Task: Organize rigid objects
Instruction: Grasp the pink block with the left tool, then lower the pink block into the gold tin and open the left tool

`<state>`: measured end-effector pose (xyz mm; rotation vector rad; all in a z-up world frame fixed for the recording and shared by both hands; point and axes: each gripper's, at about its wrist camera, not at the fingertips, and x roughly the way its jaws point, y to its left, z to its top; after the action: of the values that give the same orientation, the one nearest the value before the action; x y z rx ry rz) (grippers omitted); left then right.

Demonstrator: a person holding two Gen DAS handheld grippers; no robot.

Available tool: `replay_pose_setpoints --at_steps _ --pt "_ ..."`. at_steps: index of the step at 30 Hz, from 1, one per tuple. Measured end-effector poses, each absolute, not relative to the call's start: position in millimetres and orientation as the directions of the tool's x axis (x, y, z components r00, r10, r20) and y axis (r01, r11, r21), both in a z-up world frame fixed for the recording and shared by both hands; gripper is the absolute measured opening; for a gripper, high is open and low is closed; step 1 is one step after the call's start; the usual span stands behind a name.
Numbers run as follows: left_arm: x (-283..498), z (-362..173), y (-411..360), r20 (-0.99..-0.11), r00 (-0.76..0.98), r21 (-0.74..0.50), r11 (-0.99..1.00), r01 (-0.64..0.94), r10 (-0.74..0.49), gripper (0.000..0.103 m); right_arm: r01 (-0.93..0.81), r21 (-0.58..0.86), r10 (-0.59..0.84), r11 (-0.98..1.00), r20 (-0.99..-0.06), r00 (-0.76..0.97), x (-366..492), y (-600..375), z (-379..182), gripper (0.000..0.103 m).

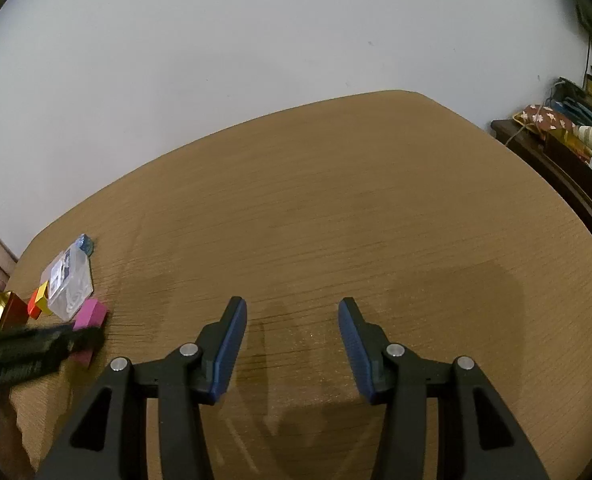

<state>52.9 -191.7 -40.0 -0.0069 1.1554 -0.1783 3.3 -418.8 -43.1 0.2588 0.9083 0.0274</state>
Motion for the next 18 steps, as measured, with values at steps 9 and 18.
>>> replay_pose_setpoints --at_steps 9,18 --pt "-30.1 5.7 -117.2 -0.892 0.410 -0.180 0.982 0.061 -0.189 0.026 0.083 0.209 0.118 0.974 -0.789 0.602 5.4 -415.2 -44.5 0.050" --pt "-54.7 64.0 56.3 -0.889 0.455 -0.058 0.974 -0.219 0.050 0.026 0.073 0.149 0.078 0.986 -0.807 0.586 7.7 -407.4 -45.5 0.052"
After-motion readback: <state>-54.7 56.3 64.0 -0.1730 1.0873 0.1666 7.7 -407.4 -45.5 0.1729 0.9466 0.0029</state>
